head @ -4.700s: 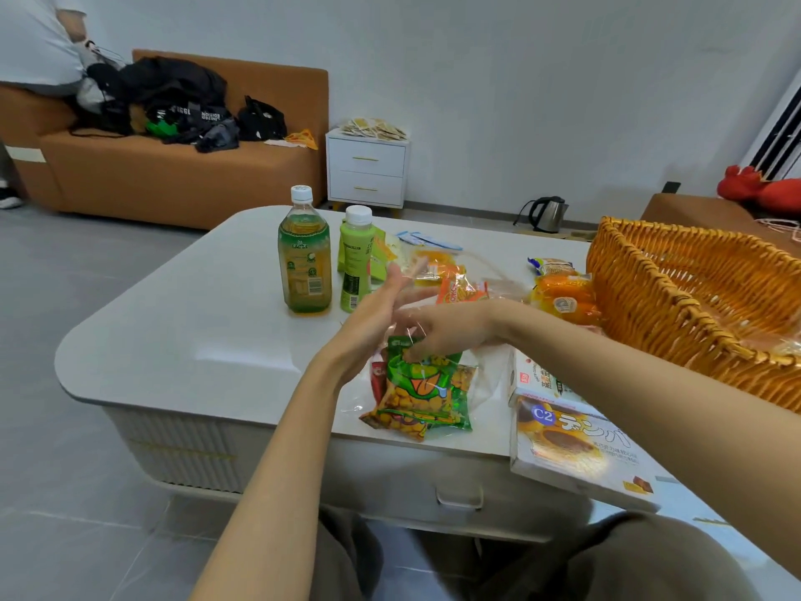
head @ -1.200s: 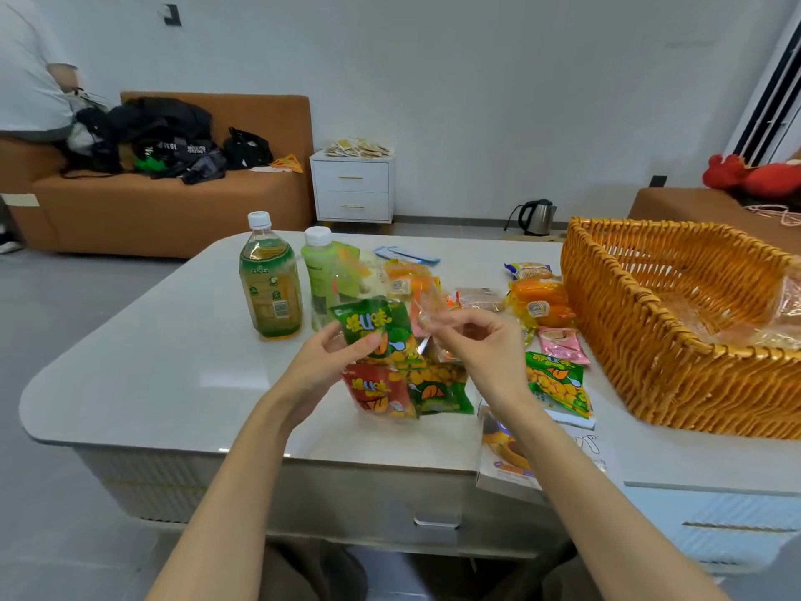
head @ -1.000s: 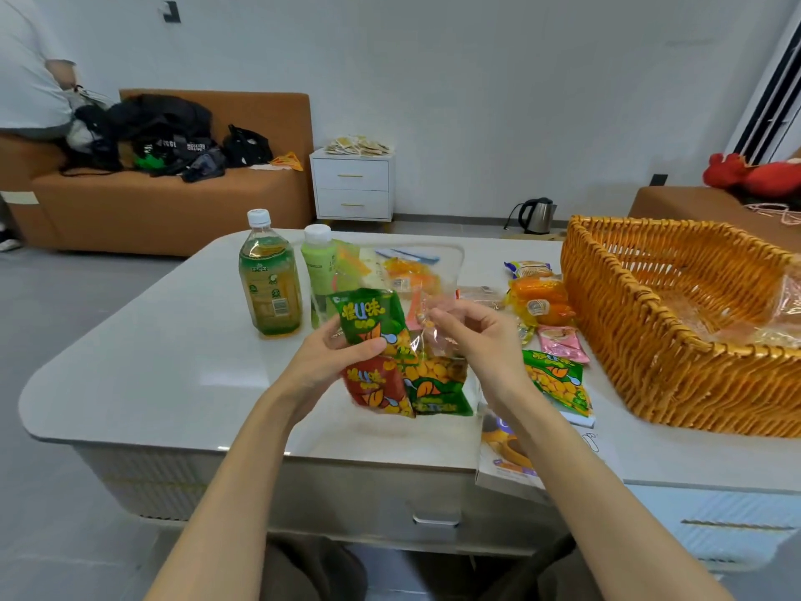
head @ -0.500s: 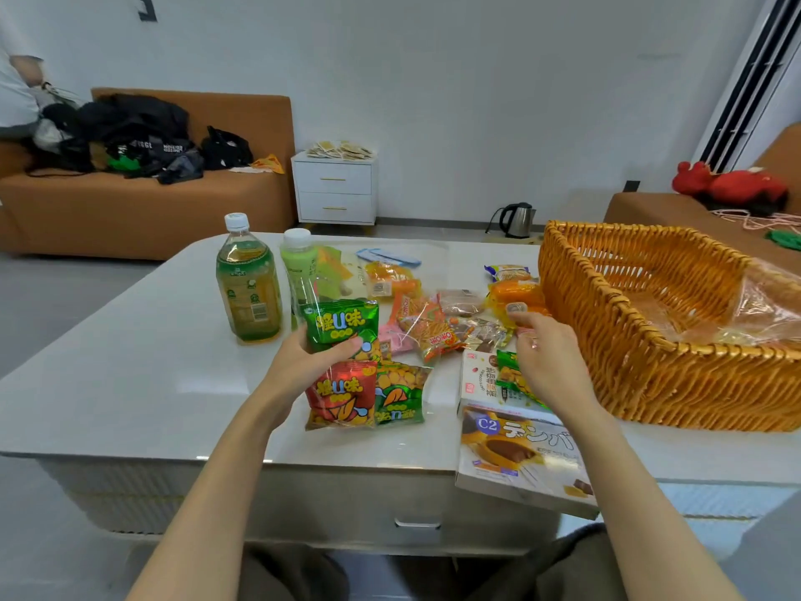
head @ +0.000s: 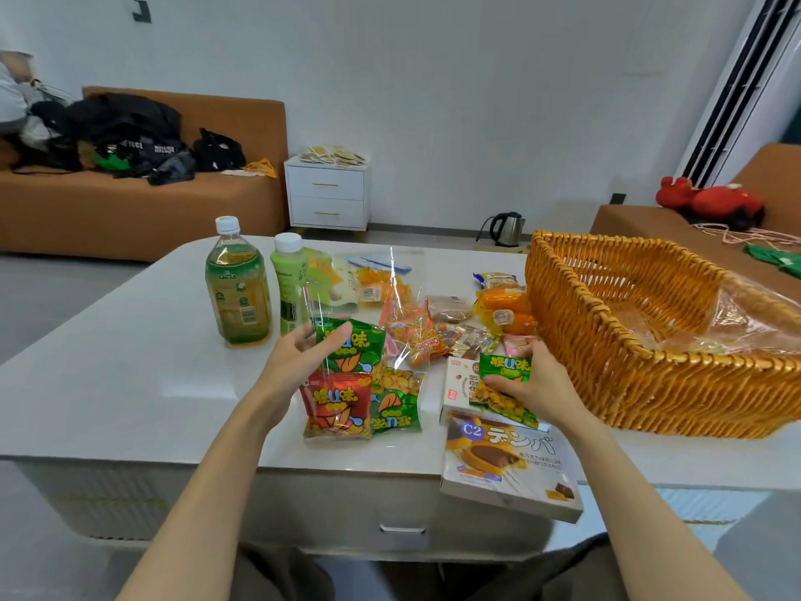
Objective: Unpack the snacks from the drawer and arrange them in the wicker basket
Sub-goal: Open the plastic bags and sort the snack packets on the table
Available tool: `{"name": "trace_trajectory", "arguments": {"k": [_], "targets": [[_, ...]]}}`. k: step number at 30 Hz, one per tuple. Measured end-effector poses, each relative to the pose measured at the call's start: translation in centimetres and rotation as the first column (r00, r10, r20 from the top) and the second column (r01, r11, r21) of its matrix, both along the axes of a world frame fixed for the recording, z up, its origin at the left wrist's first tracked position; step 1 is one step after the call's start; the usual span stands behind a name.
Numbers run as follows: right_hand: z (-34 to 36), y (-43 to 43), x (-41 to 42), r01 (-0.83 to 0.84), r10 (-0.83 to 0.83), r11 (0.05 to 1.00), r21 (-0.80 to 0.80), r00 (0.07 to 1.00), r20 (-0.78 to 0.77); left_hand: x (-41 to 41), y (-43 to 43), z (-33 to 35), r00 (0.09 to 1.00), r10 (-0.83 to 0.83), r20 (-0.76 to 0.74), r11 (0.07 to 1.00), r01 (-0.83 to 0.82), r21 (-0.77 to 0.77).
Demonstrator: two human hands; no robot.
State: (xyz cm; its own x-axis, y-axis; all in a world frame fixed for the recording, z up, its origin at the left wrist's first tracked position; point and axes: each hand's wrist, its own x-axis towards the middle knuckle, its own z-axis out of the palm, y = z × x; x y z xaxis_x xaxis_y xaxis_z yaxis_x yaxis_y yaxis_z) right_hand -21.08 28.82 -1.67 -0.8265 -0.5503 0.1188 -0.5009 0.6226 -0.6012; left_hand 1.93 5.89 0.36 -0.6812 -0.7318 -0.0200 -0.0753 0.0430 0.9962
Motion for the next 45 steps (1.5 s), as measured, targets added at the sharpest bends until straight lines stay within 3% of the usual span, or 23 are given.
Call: {"name": "trace_trajectory", "arguments": {"k": [5, 7, 9, 11, 16, 18, 24, 28, 33, 37, 39, 43, 45], "targets": [[1.5, -0.2, 1.7, -0.075, 0.063, 0.990, -0.123, 0.993, -0.099, 0.0, 0.2, 0.3, 0.999, 0.022, -0.034, 0.999, -0.021, 0.037], [2.8, -0.1, 3.0, -0.064, 0.041, 0.956, -0.286, 0.995, -0.086, 0.0, 0.4, 0.2, 0.998, 0.019, -0.052, 0.999, -0.017, 0.034], [4.8, -0.4, 4.9, -0.052, 0.070, 0.855, -0.516, 0.997, 0.015, 0.1, 0.7, 0.3, 0.998, -0.005, -0.055, 1.000, 0.006, 0.019], [7.8, -1.4, 6.9, -0.073, 0.204, 0.724, -0.686, 0.973, 0.112, 0.3, 1.1, 0.5, 0.996, -0.046, -0.074, 0.999, 0.047, 0.015], [16.0, -6.7, 9.8, -0.269, 0.547, 0.489, -0.830, 0.836, 0.051, 0.6, 1.8, 1.0, 0.992, -0.097, -0.084, 0.995, 0.096, -0.009], [17.7, -8.8, 10.3, -0.325, 0.593, 0.502, -0.801, 0.804, 0.046, 0.6, 2.1, 0.9, 0.991, -0.103, -0.085, 0.995, 0.103, -0.001], [19.5, -10.2, 9.0, -0.508, 0.617, 0.700, -0.502, 0.784, 0.066, 0.2, 1.9, 1.4, 0.992, -0.094, -0.086, 0.996, 0.094, -0.007], [20.1, -10.3, 8.6, -0.489, 0.581, 0.674, -0.554, 0.814, -0.010, 0.5, 1.1, 1.6, 0.994, -0.069, -0.086, 0.997, 0.071, 0.017], [19.6, -11.1, 8.1, -0.608, 0.616, 0.730, -0.312, 0.783, -0.084, 0.6, 1.1, 1.9, 0.993, -0.065, -0.094, 0.998, 0.067, 0.019], [19.4, -11.7, 7.9, -0.608, 0.606, 0.752, -0.255, 0.790, -0.096, 0.9, 1.4, 1.8, 0.991, -0.092, -0.095, 0.995, 0.095, 0.022], [19.6, -12.1, 7.7, -0.610, 0.605, 0.782, -0.131, 0.792, -0.077, 0.8, 1.4, 1.7, 0.990, -0.103, -0.096, 0.994, 0.106, 0.020], [19.5, -13.0, 8.1, -0.570, 0.639, 0.757, 0.319, 0.747, -0.184, 1.0, 1.3, 1.6, 0.991, -0.088, -0.097, 0.996, 0.090, 0.020], [19.3, -13.3, 8.6, -0.597, 0.668, 0.731, 0.332, 0.726, -0.165, 0.9, 1.4, 1.6, 0.992, -0.077, -0.101, 0.996, 0.080, 0.034]]}}
